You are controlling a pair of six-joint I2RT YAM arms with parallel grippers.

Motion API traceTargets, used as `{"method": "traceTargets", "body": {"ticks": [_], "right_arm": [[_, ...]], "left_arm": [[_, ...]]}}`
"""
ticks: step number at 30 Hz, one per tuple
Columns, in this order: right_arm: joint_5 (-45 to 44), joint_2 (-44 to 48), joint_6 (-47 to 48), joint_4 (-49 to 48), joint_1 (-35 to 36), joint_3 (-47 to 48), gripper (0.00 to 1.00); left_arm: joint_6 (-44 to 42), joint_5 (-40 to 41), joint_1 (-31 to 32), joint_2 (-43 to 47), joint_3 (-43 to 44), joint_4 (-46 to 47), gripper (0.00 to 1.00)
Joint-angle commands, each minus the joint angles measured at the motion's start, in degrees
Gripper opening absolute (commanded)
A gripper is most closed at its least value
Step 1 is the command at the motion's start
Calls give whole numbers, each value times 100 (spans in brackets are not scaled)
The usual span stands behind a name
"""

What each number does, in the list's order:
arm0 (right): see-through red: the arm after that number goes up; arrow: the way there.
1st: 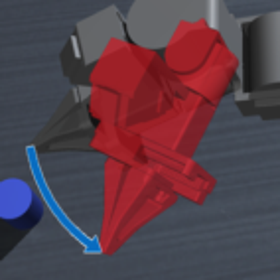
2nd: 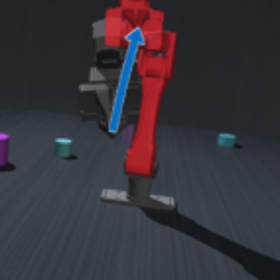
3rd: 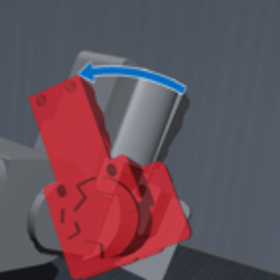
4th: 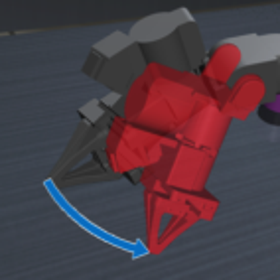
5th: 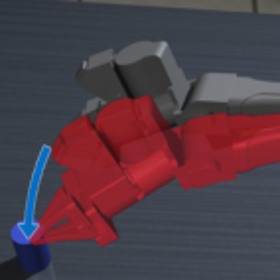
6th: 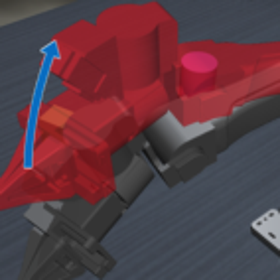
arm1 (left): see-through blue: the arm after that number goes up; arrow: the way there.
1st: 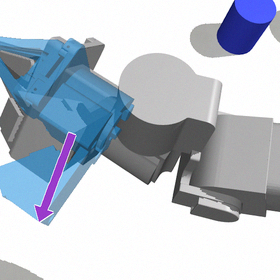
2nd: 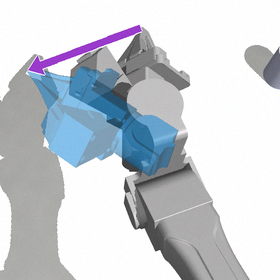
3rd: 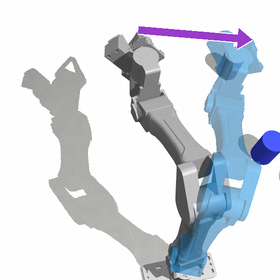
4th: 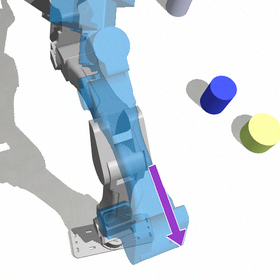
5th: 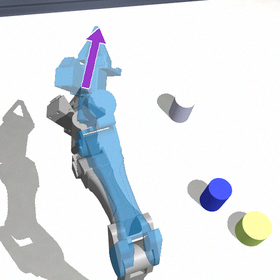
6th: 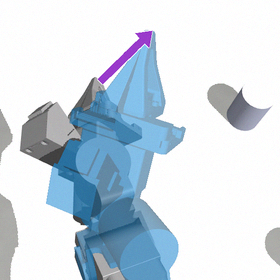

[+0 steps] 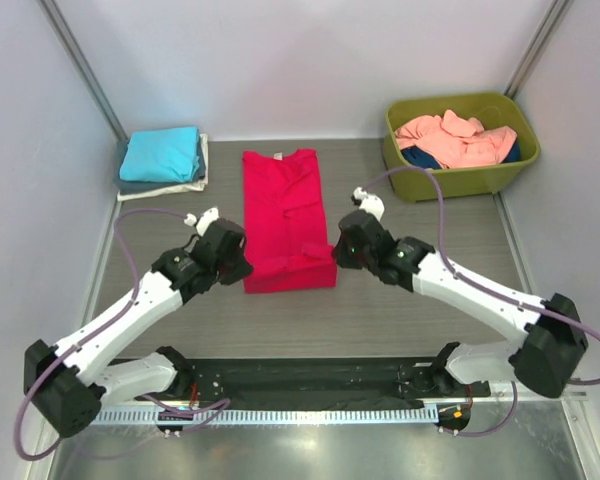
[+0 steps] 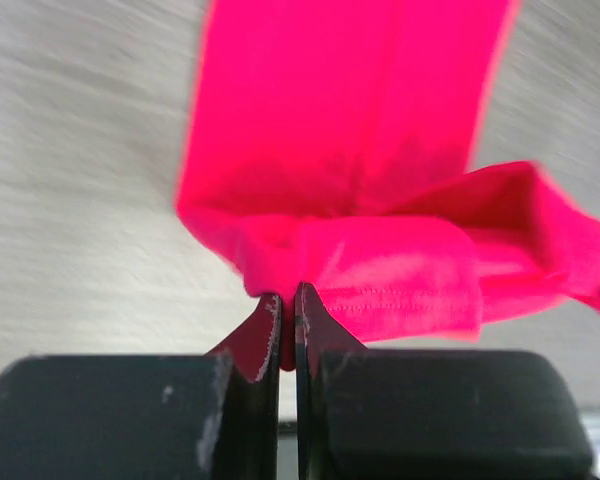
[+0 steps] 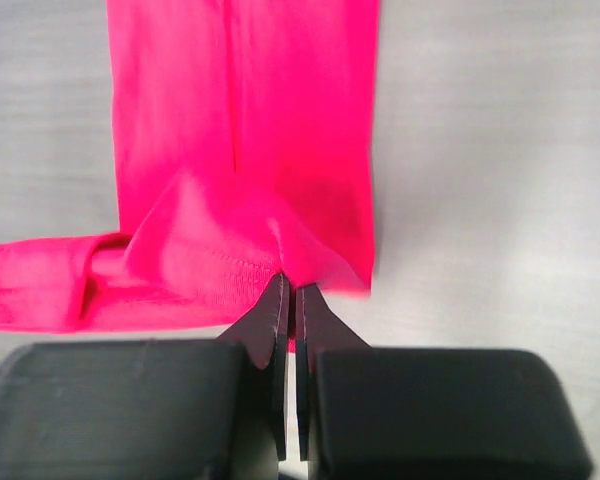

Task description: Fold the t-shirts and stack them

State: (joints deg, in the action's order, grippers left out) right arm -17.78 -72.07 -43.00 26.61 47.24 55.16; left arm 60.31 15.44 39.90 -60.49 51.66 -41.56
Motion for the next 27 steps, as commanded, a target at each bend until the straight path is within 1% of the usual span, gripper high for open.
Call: {"method": "traceTargets", "body": {"ticks": [1, 3, 5, 6, 7, 10, 14, 20, 26, 27], "right_arm": [[318, -622, 1021, -112, -382, 705, 1], [450, -1130, 1171, -104, -610, 1145, 1], [635, -1475, 1364, -121, -742, 1548, 1], [696, -1615, 1408, -121, -891, 1664, 1], [758, -1887, 1470, -130, -945, 1778, 1], [925, -2266, 1558, -174, -1129, 2139, 1], [1092, -2775, 1655, -183, -1296, 2648, 1], [1330, -3452, 1707, -191, -1507, 3167, 1], [1541, -4059, 1725, -174, -1648, 3650, 1], [1576, -4295, 1716, -165, -1674, 3747, 1]], "left_arm": [[-898, -400, -719, -436, 431, 376, 1], [-1178, -472, -1044, -935, 651, 499, 0], [-1346, -709, -1212, -1306, 1029, 613, 0], [-1512, -796, -1334, -1647, 1144, 658, 0], [-1601, -945, -1379, -1789, 1327, 728, 0], [-1768, -1052, -1564, -2351, 1679, 825, 0], [-1856, -1166, -1836, -2862, 2066, 904, 0], [-2067, -1350, -2126, -3722, 2585, 843, 0], [-2085, -1500, -2276, -4286, 2999, 799, 0], [-2076, -1492, -2294, -4505, 3156, 764, 1]]}}
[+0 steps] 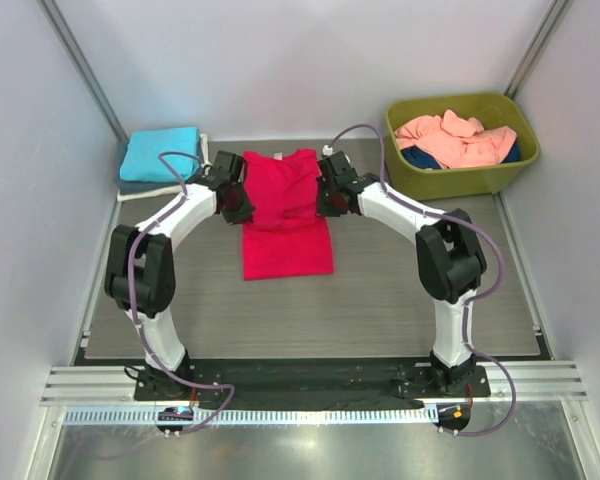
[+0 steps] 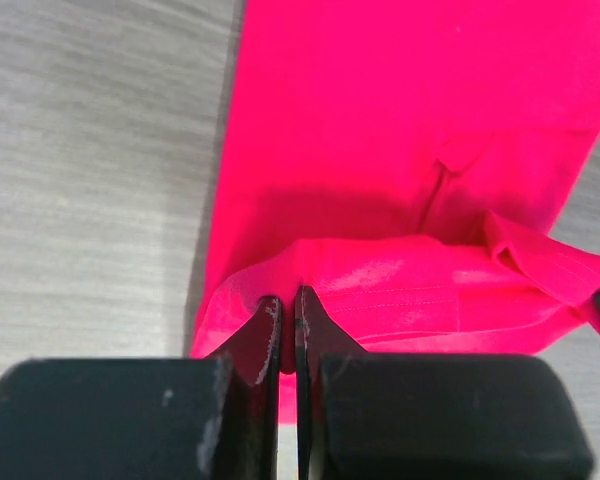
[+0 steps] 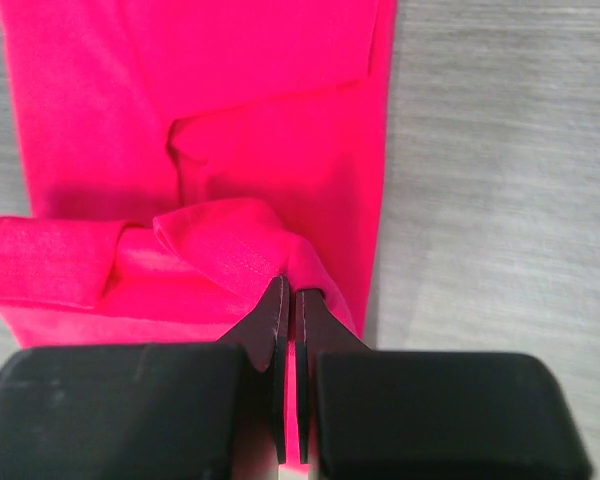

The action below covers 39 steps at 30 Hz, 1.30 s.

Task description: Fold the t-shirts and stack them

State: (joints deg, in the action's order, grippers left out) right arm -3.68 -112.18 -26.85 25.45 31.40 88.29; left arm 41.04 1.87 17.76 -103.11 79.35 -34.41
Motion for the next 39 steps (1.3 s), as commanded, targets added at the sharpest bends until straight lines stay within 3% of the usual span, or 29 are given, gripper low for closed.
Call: {"method": "traceTargets", "body": {"ticks": [1, 2, 3, 4, 7, 8, 10, 13, 14, 17, 20, 25, 32, 36, 39], "right_arm": [[236, -400, 119, -40, -125, 548, 1], [263, -540, 110, 55, -169, 897, 4], [289, -742, 145, 152, -282, 1161, 12], [298, -1135, 154, 301, -362, 1503, 38], [491, -2066, 320, 942, -617, 3146, 73], [587, -2219, 512, 1423, -643, 3968, 75], [545, -2247, 663, 1778, -644, 4266, 76], [509, -1213, 576, 1105, -635, 2681, 77], [500, -592, 506, 528, -635, 1640, 78], [605, 80, 269, 14, -635, 238, 79], [763, 766, 102, -241, -556, -843, 79], [1544, 1610, -276, -1093, -459, -2523, 77], [1792, 1691, -505, -1595, -301, -3265, 72], [1880, 1498, -645, -1780, -187, -3380, 68], [1915, 1418, -716, -1930, -160, -3503, 60]], "left_arm": [[-140, -160, -123, -366, 519, -56, 1], [-140, -152, -219, -524, 677, -135, 4], [-131, -326, -290, -935, 1139, -249, 14], [-148, -432, -369, -1183, 1457, -528, 21], [-288, -739, -703, -2246, 2951, -1345, 42], [-298, -941, -817, -2370, 3242, -1514, 48], [-403, -899, -844, -2198, 3465, -1674, 54], [-272, -706, -835, -1408, 2281, -940, 68], [-185, -740, -818, -865, 1947, -762, 68], [-96, -758, -783, -55, 795, -356, 69], [-87, -828, -669, 605, -459, -49, 69], [71, -1135, -546, 1433, -1834, 601, 69], [387, -1364, -353, 2251, -3503, 1595, 65], [458, -1347, -326, 2339, -3874, 1894, 64], [458, -1329, -317, 2304, -4015, 1956, 64]]}}
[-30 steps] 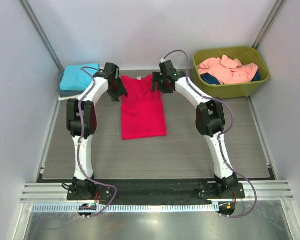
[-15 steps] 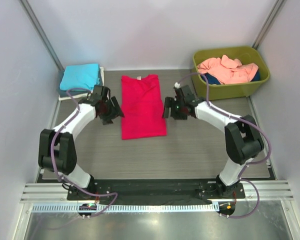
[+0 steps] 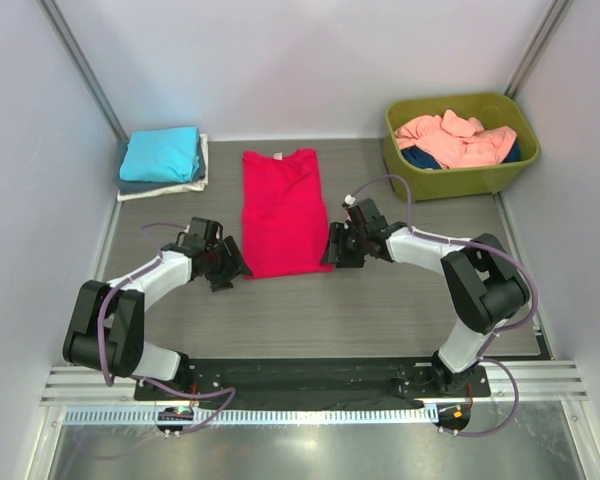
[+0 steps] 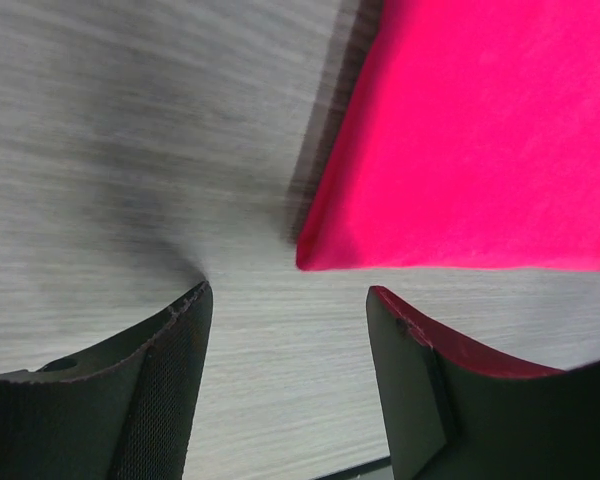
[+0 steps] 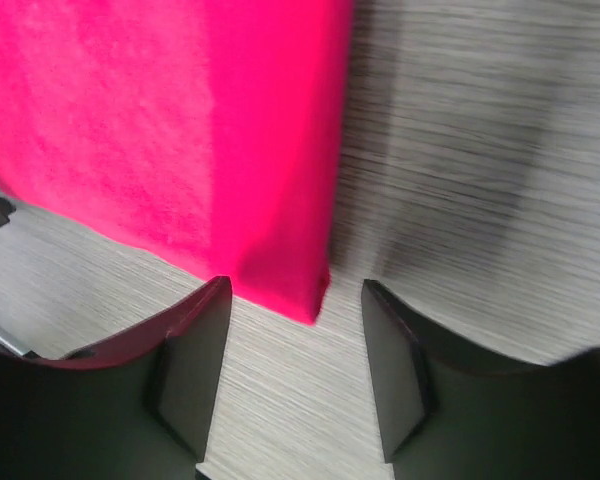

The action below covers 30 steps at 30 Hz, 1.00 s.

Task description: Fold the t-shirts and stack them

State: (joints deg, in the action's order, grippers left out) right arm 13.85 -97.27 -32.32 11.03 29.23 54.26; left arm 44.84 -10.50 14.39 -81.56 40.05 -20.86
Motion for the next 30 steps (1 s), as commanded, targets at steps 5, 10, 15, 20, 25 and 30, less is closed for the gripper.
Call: {"method": "traceTargets", "body": {"ticks": [5, 10, 15, 20, 25, 30], "right_arm": [[127, -107, -161, -567, 65, -223, 39], [92, -160, -152, -566, 65, -267, 28], [74, -195, -117, -558, 47, -302, 23], [57, -222, -100, -558, 56, -302, 15], [57, -187, -82, -532, 56, -311, 1], [57, 41, -47, -400, 65, -407, 1]], "left_arm": [[157, -154, 20, 18, -296, 917, 61], [192, -189, 20, -123, -367, 1145, 53], [236, -295, 46, -159, -489, 1295, 45], [236, -207, 72, -141, -551, 1383, 20], [289, -172, 81, -141, -569, 1489, 0], [288, -233, 107, 219, -639, 1384, 0]]}}
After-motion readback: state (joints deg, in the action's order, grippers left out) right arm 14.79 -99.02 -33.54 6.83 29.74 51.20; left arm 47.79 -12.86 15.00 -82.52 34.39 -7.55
